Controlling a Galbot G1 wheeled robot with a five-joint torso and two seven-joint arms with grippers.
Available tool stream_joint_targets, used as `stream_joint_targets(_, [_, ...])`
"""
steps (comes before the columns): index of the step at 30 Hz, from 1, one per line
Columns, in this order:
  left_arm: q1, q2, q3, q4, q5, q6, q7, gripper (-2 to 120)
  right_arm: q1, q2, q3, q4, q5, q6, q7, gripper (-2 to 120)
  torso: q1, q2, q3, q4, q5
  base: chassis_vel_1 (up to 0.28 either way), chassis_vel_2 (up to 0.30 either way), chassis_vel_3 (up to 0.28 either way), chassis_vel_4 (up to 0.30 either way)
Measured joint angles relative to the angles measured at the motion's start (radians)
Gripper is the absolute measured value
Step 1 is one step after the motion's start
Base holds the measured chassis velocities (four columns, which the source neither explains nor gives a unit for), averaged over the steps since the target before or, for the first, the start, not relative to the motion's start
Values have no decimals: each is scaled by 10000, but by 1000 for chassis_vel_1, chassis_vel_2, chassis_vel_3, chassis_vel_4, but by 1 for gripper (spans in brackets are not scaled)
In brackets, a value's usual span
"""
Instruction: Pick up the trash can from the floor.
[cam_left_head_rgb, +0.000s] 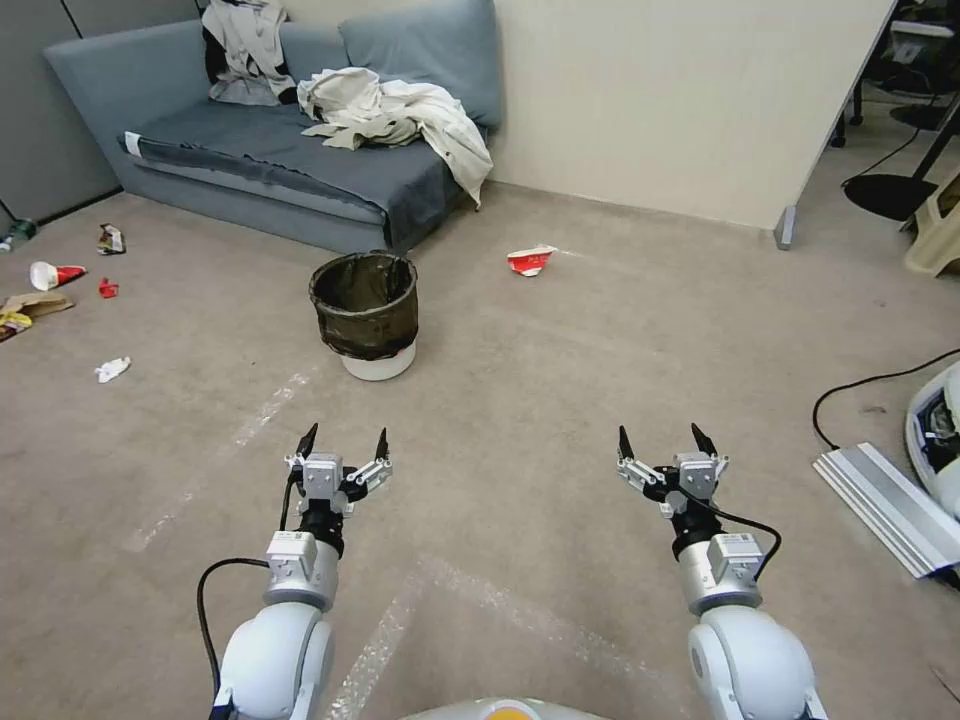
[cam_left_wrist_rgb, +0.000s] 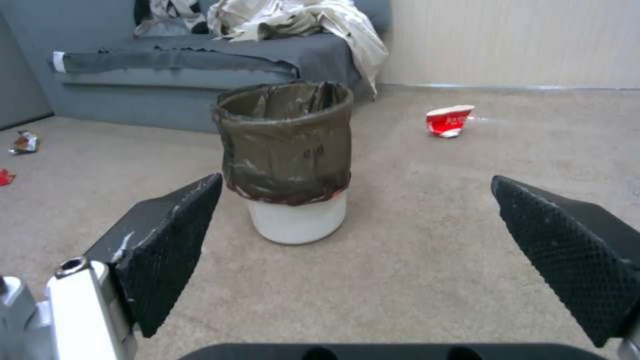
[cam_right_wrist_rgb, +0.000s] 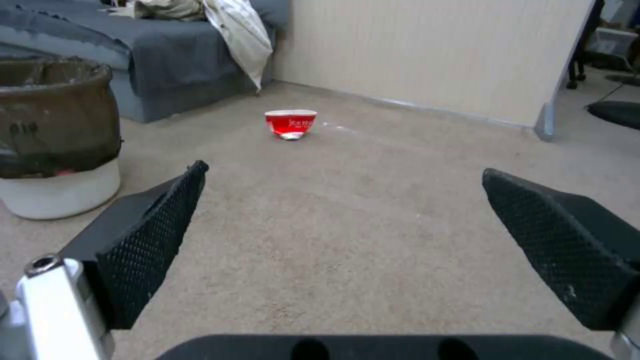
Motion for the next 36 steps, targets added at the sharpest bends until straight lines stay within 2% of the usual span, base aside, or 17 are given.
stream_joint_targets(22, [15, 7, -9, -7, -8, 1, 0, 100, -12, 6, 0, 26, -5, -6, -4, 100, 0, 0, 0, 0, 0, 0, 0, 0, 0])
stream_joint_targets(25, [270, 181, -201, -747, -344, 193, -44, 100, -328, 151, 32, 778, -221, -175, -100, 100, 0, 0, 0, 1, 1, 0, 0, 0, 0])
stream_joint_targets(26, [270, 181, -201, -747, -344, 193, -44, 100, -328, 151, 32, 778, -221, -175, -100, 100, 0, 0, 0, 1, 1, 0, 0, 0, 0])
stream_joint_targets(30, [779, 510, -564, -2126, -1000, 616, -151, 100, -961, 440, 112, 2202, -638, -539, -293, 100, -2, 0, -1, 1, -2, 0, 0, 0, 0])
stream_joint_targets(31, [779, 510, -564, -2126, -1000, 616, -151, 100, -961, 440, 112, 2202, -638, -539, -293, 100, -2, 0, -1, 1, -2, 0, 0, 0, 0])
stream_joint_targets(34, [1147, 753, -839, -3137, -1480, 928, -232, 100, -1417, 656, 173, 3259, -942, -808, -429, 100, -2, 0, -1, 0, -1, 0, 0, 0, 0])
stream_joint_targets(36, [1239, 813, -906, -3387, -1597, 1004, -252, 100, -1533, 706, 186, 3520, -1019, -875, -465, 100, -1, 1, -2, 0, -1, 0, 0, 0, 0])
